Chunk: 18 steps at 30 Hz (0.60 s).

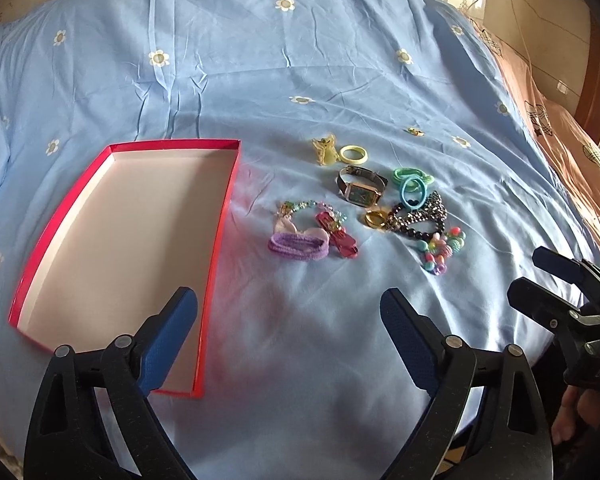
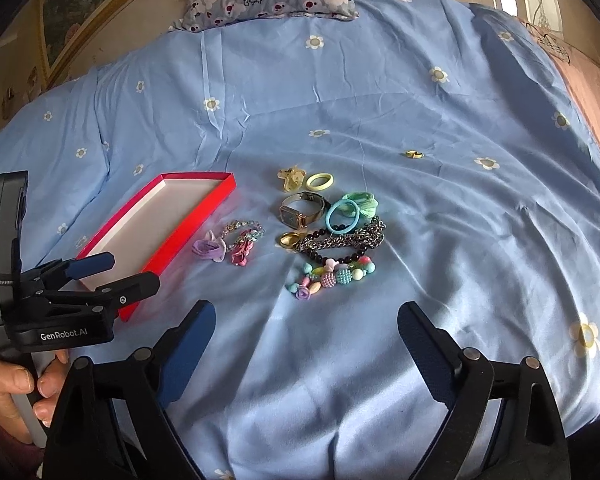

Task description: Organize jewelry

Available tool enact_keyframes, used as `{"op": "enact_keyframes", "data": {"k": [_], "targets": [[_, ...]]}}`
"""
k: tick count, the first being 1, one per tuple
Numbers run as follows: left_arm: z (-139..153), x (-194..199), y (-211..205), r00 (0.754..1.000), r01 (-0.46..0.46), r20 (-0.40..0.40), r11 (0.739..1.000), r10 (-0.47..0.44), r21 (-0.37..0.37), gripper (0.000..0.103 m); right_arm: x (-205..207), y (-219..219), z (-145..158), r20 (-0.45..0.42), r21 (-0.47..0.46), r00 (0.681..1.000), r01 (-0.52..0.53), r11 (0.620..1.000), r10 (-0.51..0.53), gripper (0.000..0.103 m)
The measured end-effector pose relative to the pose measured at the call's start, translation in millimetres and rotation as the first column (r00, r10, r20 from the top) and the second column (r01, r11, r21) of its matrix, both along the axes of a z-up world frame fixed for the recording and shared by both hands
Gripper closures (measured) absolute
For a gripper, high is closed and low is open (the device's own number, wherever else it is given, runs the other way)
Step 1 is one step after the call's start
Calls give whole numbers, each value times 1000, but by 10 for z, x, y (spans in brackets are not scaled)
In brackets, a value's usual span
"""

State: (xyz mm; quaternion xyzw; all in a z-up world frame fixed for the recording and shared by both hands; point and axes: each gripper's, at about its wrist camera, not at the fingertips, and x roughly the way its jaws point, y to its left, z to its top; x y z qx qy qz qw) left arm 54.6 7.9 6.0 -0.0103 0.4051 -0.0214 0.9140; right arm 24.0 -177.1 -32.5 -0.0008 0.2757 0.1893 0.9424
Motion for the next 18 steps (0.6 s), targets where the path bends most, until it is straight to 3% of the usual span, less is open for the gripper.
{"op": "enact_keyframes", "data": {"k": [3,12,18], "targets": [[-22,169,24,1000,9,-16,1000,-9,-4,11,135,-1,-3,-25,5,1000,1,1000,-1,16],[-156,577,-21,997,41,-62,999,-41,3,14,501,29,-88,-103,10,995,3,1000,-2,16],[-334,784,-32,991,52,-125,999,-51,2,26,738,92,-193,-141,-8,990,4,1000,-5,16]]}}
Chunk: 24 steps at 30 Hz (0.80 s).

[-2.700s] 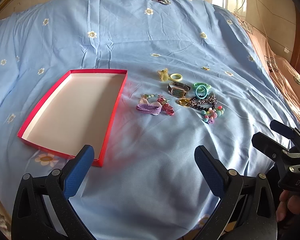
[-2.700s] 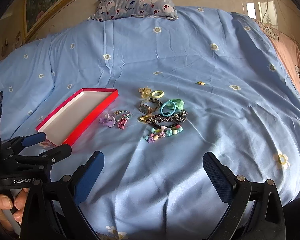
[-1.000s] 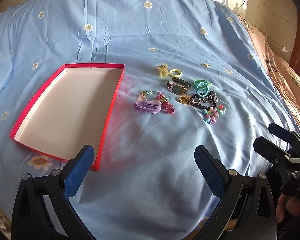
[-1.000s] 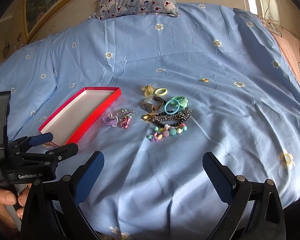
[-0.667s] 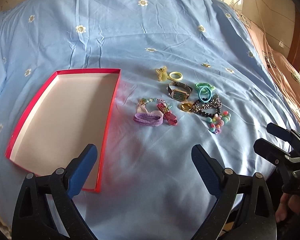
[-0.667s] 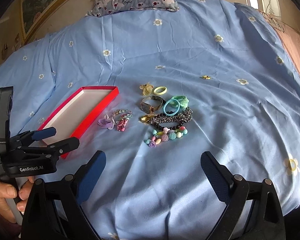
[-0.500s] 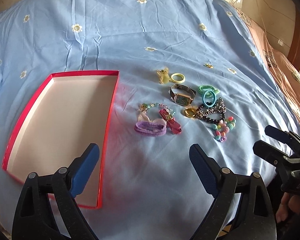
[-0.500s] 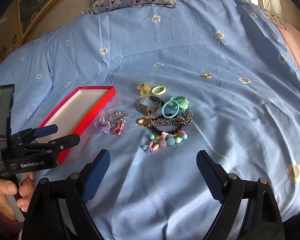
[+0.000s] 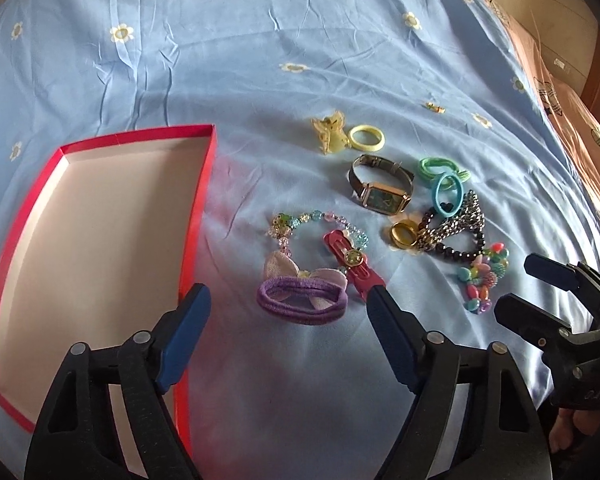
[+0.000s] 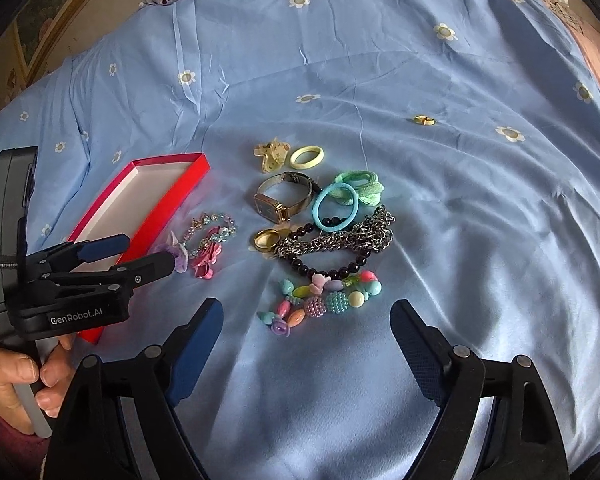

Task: Organize jewelry
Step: 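Grasp the purple hair tie with left tool while right tool grasps pastel bead bracelet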

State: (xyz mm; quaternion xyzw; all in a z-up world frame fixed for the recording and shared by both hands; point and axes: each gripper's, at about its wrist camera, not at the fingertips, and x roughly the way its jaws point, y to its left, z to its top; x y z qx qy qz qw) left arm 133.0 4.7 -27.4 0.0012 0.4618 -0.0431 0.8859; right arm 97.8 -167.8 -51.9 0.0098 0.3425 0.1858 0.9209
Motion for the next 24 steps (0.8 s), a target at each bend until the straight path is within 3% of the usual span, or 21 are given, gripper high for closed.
{"op": "enact_keyframes", "data": {"k": [2,4,5,9,15,17,24], "targets": [[-53,55,10,1000,5,-20,1000,-5,-15,33,78,15,-49,-17,-8,1000,3,1000,-3,20],[-105,99,18,999,12,-41,999,-14,-29,51,155,28,-94,-34,-16,999,7,1000,-7,23],[-127,114,23,999,17,-51,999,-19,-45,55,180,34,-114,-39,-21,999,9,1000,-10,26],[-160,121,43,998,22,-62,996,-27,-83,59,240,61,-169,-34,-52,999,19,998,-21,34],[-152,84,81,998,30,-58,993,-37,-113,80,252,67,-191,-4,-95,999,35,995,-36,62],[-153,77,102,997,31,-63,990,-40,-139,92,248,45,-191,-5,-92,999,35,995,-36,91],[-67,-10,170,999,24,-43,983,-32,-180,95,174,5,-125,-15,-46,1000,11,999,-12,91]]}}
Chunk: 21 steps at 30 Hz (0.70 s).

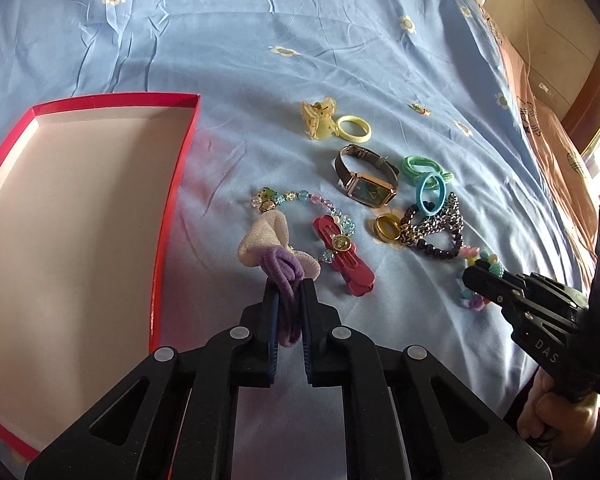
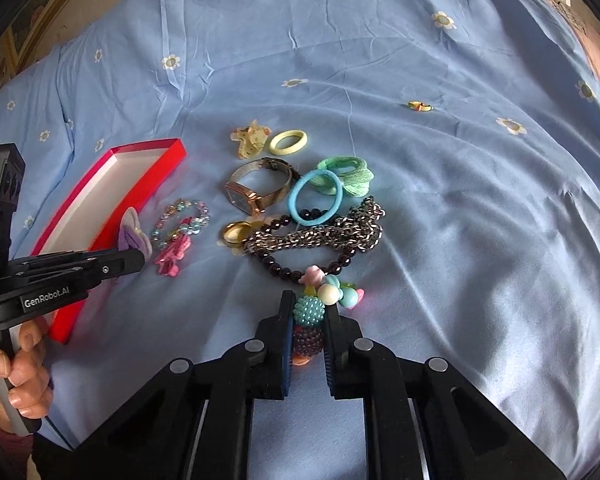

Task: Organize jewelry
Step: 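Grasp the purple hair tie with left tool while right tool grasps pastel bead bracelet, then carry both items into the red box and open both tools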

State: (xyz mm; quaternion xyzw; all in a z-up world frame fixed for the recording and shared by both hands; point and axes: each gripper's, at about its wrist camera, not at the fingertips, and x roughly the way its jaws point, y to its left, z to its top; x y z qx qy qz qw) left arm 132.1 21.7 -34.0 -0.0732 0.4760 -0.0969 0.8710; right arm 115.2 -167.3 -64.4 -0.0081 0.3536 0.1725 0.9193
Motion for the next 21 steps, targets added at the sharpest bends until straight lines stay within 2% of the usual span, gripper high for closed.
{"op": "enact_keyframes", "data": {"k": [10,21], "targets": [[228,-235,180,998,-31,47,999,33,-28,95,-194,164,232,44,32,997,-67,997,65,91],[336,-454,676,988,-133,71,991,135,-30,95,-274,584,392,69,40,983,-175,984,172,91]]}}
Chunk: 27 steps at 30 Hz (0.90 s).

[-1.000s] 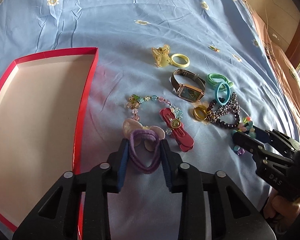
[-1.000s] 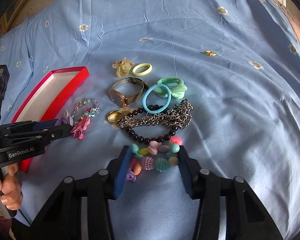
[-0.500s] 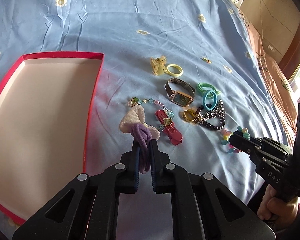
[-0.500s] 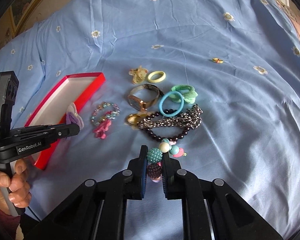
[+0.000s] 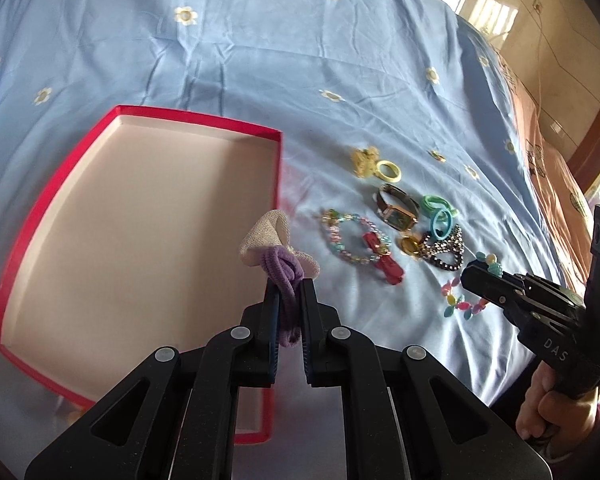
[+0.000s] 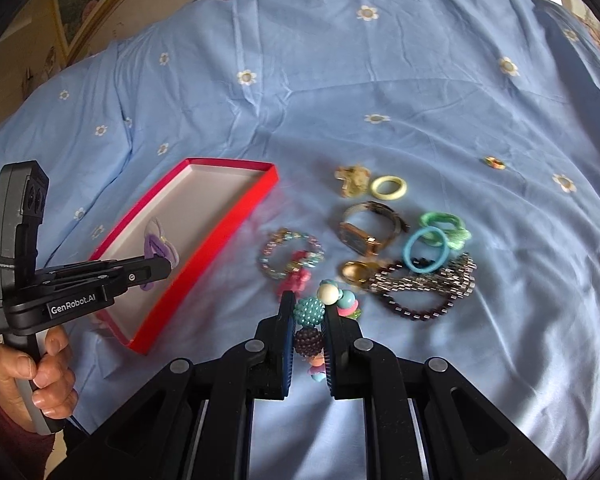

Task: Organize jewelry
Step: 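Carry both items into the red box and open both tools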

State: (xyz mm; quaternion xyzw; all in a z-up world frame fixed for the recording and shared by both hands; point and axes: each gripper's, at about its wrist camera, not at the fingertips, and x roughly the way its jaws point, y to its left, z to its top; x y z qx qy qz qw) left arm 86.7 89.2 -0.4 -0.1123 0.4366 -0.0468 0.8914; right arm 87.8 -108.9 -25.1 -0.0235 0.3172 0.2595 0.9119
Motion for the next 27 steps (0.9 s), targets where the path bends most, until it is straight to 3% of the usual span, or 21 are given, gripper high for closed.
{"op": "enact_keyframes", "data": {"k": [7,17,27], "targets": [[5,-92,374,997,-75,1,997,75,4,95,-4,449,39,-10,4,994,-107,994,107,91],[-7,-191,872,984,-179,1,984,179,14,95,13,1221,135,-6,23,961,-275,961,275,91],[-206,-159,1240,970,-236,-53,972,236,11,95,157,1835,-60,-83,-2,930,-360,933,358,91]]}}
